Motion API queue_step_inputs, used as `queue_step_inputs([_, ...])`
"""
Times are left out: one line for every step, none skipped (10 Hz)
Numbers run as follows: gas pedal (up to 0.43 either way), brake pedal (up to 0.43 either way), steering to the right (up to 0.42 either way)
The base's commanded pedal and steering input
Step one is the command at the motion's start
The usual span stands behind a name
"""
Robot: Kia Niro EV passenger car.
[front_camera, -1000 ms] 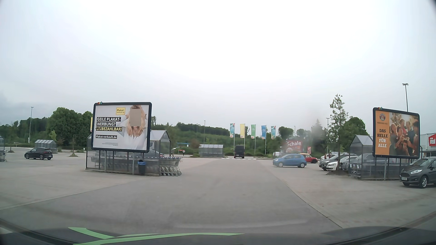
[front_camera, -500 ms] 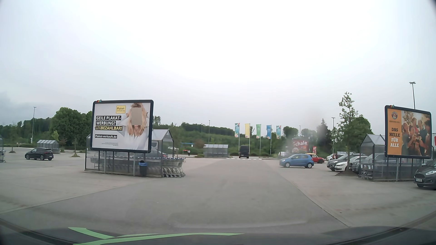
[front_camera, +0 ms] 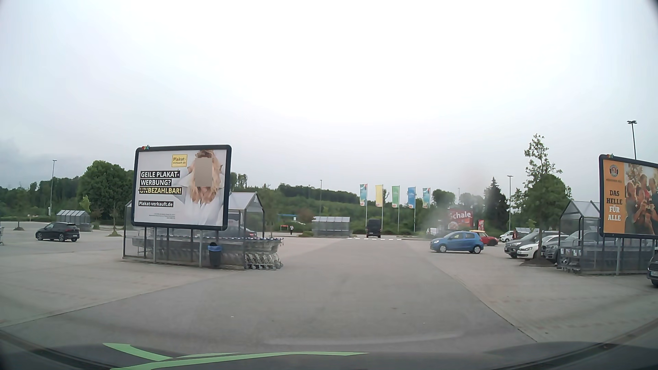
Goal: Follow the waypoints while adhering to traffic rules and regulations
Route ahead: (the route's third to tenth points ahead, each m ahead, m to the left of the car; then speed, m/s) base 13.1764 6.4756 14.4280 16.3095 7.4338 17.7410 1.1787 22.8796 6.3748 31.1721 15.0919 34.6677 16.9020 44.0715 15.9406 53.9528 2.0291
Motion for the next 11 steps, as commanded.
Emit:
queue_step_inputs([0.039,0.0,-0.038])
queue_step_inputs([0.039,0.0,-0.035])
queue_step_inputs([0.039,0.0,-0.025])
queue_step_inputs([0.039,0.0,-0.017])
queue_step_inputs([0.039,0.0,-0.017])
queue_step_inputs([0.039,0.0,-0.017])
queue_step_inputs([0.039,0.0,-0.017])
queue_step_inputs([0.039,0.0,-0.02])
queue_step_inputs([0.039,0.0,-0.031])
queue_step_inputs([0.039,0.0,-0.051])
queue_step_inputs([0.039,0.0,-0.071])
